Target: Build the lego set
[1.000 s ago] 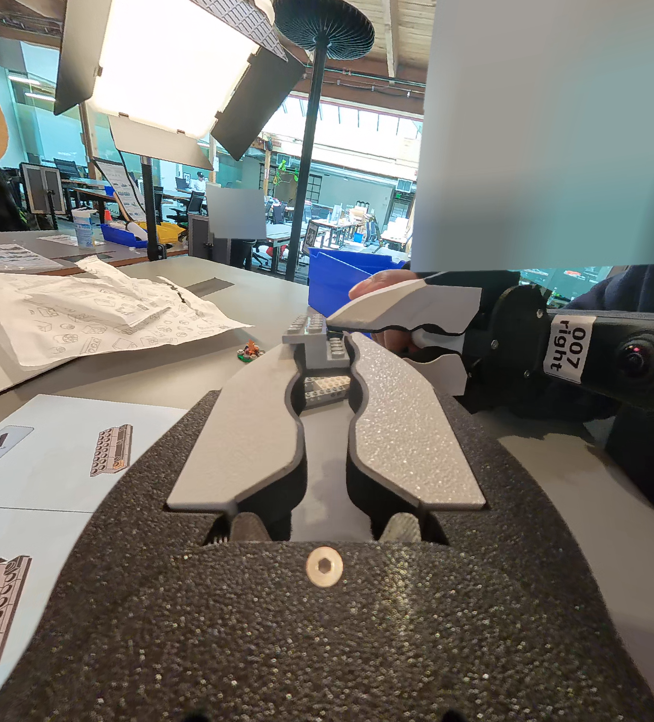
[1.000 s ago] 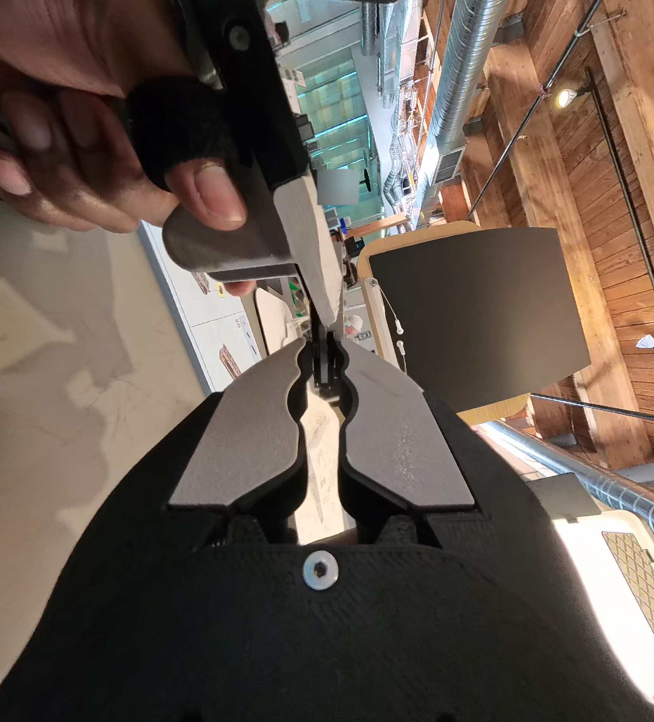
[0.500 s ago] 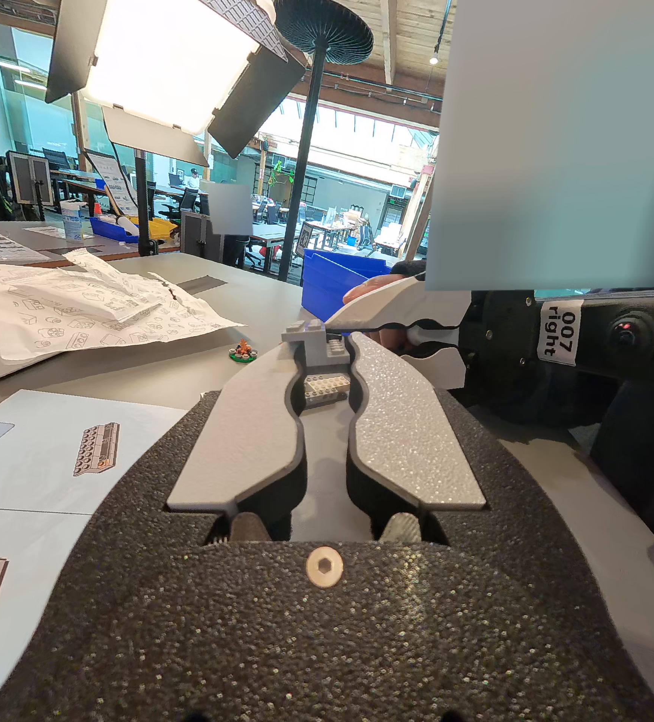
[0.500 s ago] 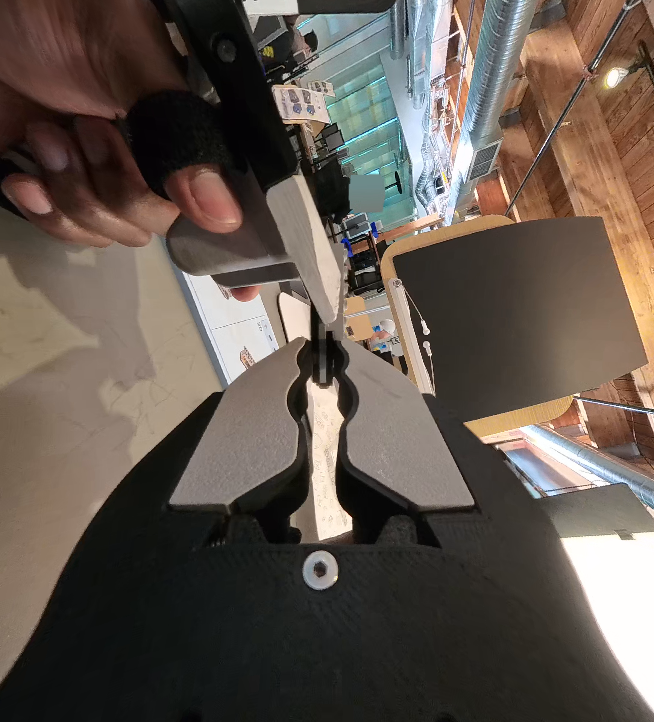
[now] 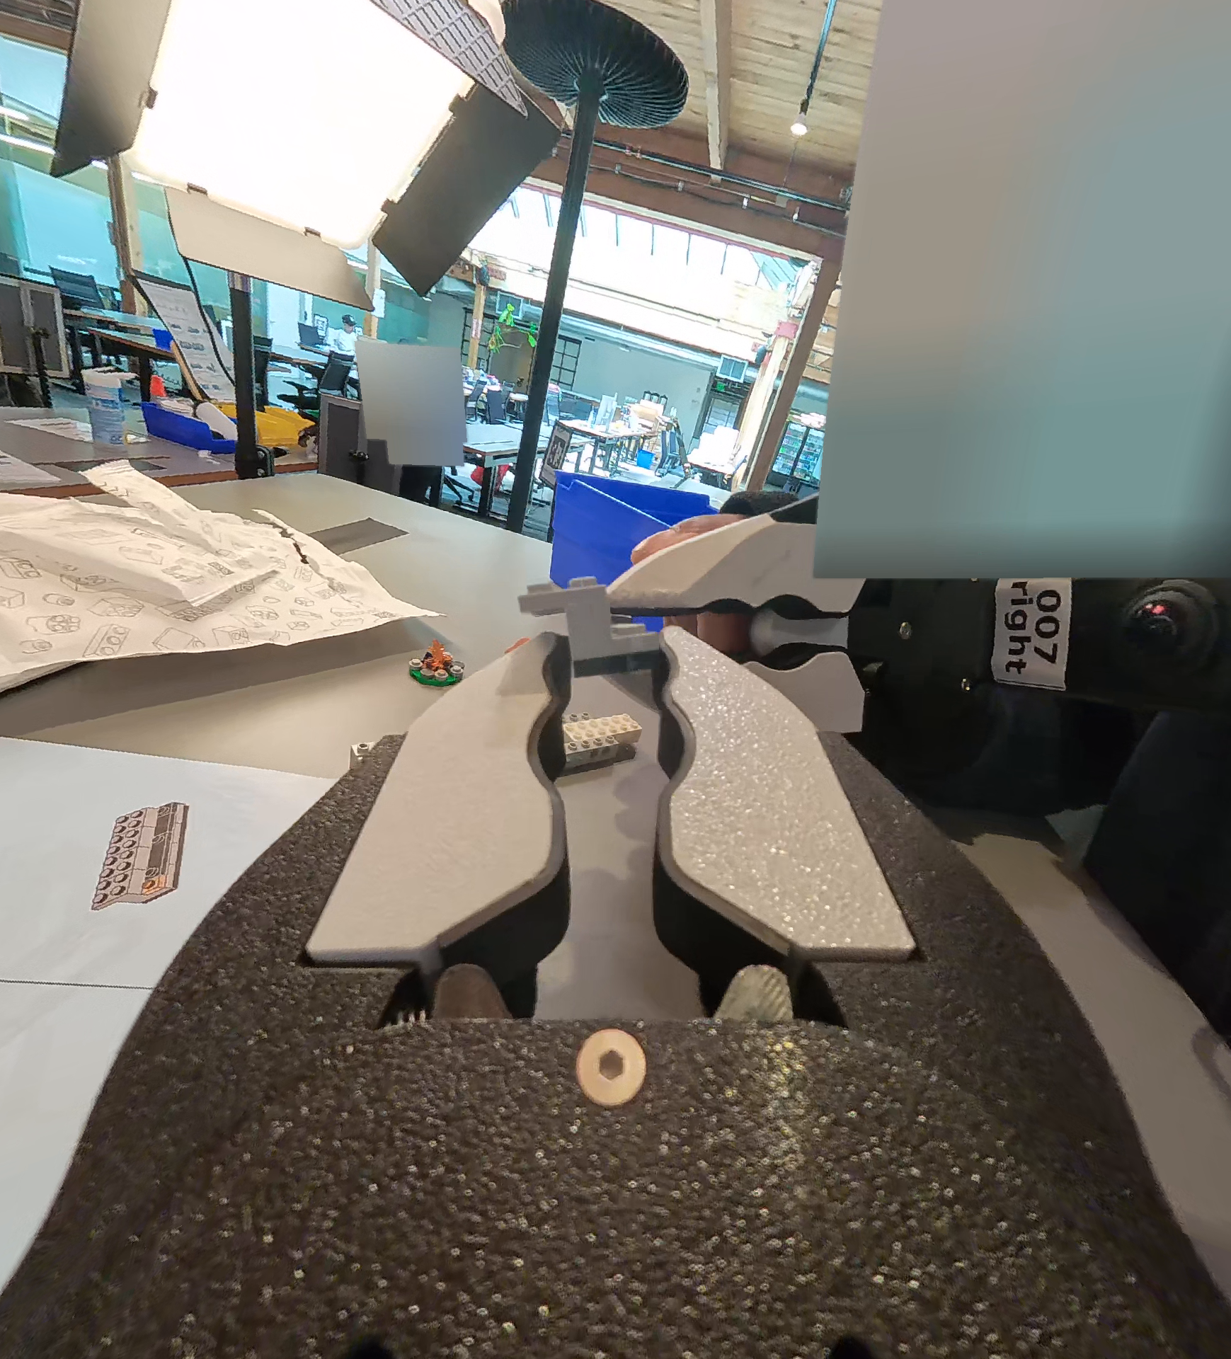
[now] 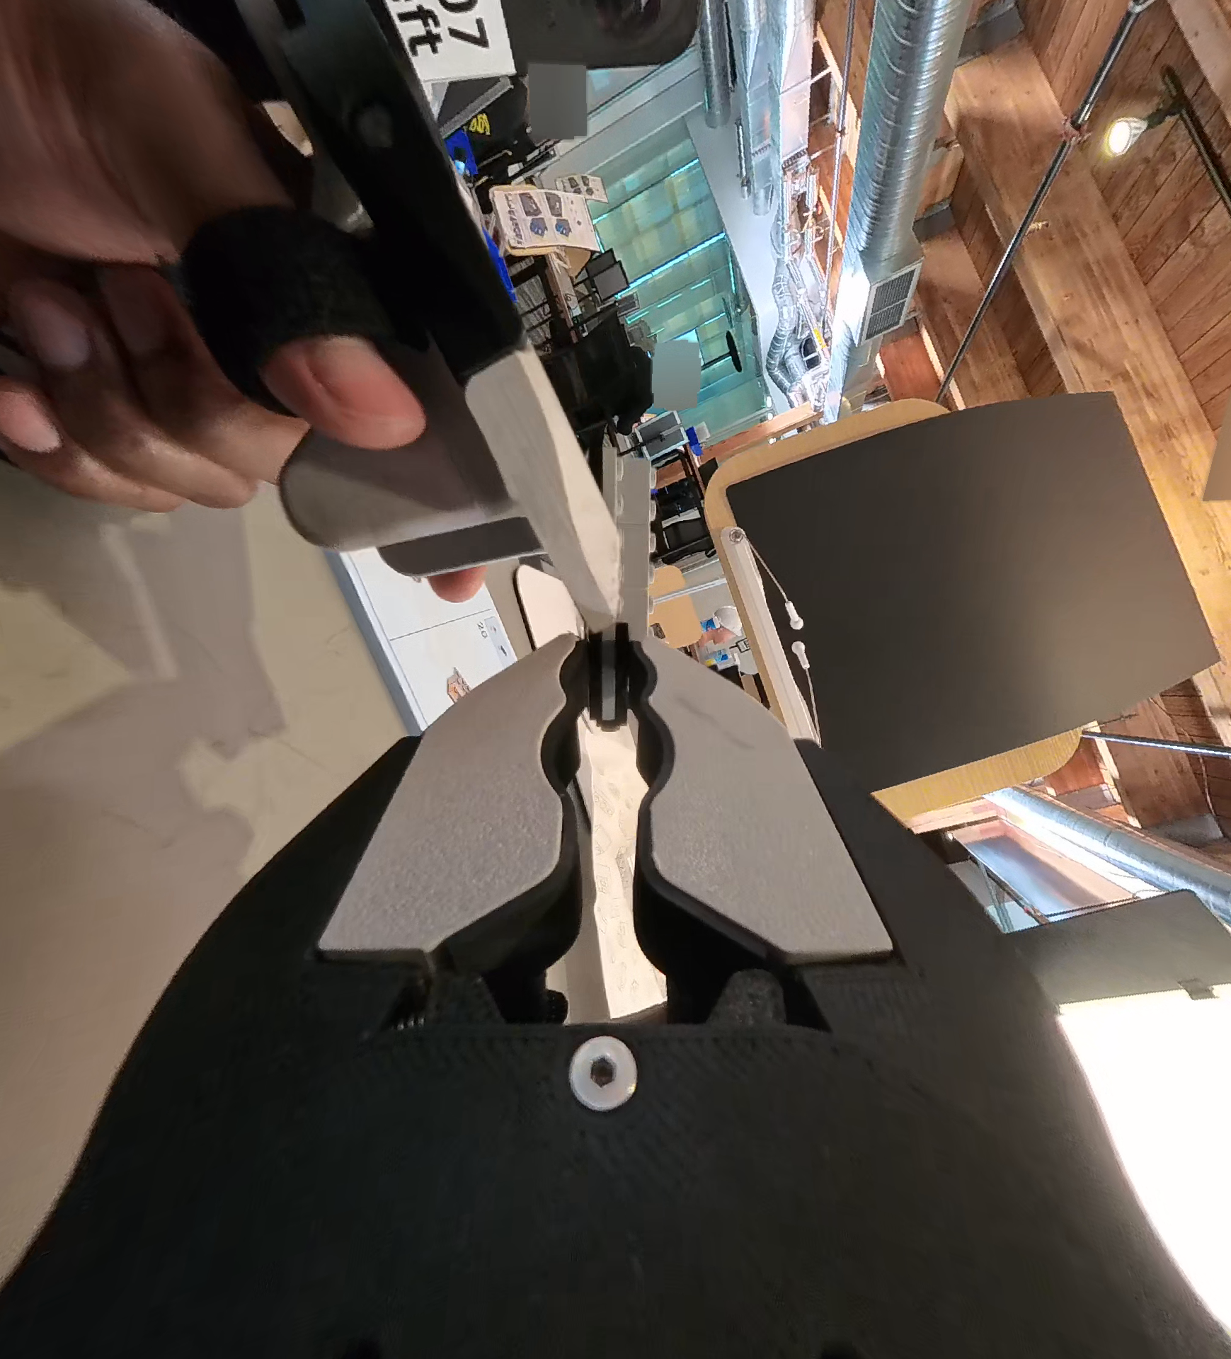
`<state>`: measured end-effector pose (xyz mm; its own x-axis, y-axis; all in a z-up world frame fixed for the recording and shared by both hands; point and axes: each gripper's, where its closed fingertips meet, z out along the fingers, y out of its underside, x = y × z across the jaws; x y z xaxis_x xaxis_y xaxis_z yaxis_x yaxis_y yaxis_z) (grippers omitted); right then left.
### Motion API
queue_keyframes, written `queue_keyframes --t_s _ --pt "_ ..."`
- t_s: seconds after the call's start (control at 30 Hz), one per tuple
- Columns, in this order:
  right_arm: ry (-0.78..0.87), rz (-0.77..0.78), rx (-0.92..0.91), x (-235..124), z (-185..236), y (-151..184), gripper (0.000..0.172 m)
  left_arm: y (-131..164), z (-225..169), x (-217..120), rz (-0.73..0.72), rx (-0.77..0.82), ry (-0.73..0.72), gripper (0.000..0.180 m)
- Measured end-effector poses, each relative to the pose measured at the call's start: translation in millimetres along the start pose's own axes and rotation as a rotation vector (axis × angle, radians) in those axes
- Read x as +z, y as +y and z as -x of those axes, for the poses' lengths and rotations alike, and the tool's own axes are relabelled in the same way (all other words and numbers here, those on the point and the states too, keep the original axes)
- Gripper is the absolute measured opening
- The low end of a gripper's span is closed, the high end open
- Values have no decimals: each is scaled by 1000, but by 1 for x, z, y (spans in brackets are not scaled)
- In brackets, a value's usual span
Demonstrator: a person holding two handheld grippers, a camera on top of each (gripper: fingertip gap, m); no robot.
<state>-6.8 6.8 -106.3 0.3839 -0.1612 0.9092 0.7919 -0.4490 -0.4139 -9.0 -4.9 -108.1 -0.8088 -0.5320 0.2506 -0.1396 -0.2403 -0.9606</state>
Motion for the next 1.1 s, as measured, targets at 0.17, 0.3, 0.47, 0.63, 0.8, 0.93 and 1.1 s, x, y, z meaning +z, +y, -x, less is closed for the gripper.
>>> queue_keyframes --t_s 0.17,0.3,0.47,0.63,0.8,0.93,1.1 --pt "20 -20 -14 -1 -1 -4 10 -2 -1 -1 -22 -4 10 17" --pt "51 -23 -28 -1 -2 -5 11 -4 -1 -2 -41 -17 21 17" --pt "76 -23 -39 -1 -5 -6 15 -5 -3 -2 -45 4 20 18" --pt "86 -26 -55 -2 -5 -7 14 -6 -3 -2 -52 12 17 17" --pt "91 -26 -74 -3 -5 -8 11 -8 -3 -3 -59 28 11 17" --pt "77 -37 -60 -4 -4 -8 10 -7 -4 -3 -52 49 10 17" --pt "57 -64 -28 -6 -4 -10 10 -7 -6 -3 -53 50 23 17"
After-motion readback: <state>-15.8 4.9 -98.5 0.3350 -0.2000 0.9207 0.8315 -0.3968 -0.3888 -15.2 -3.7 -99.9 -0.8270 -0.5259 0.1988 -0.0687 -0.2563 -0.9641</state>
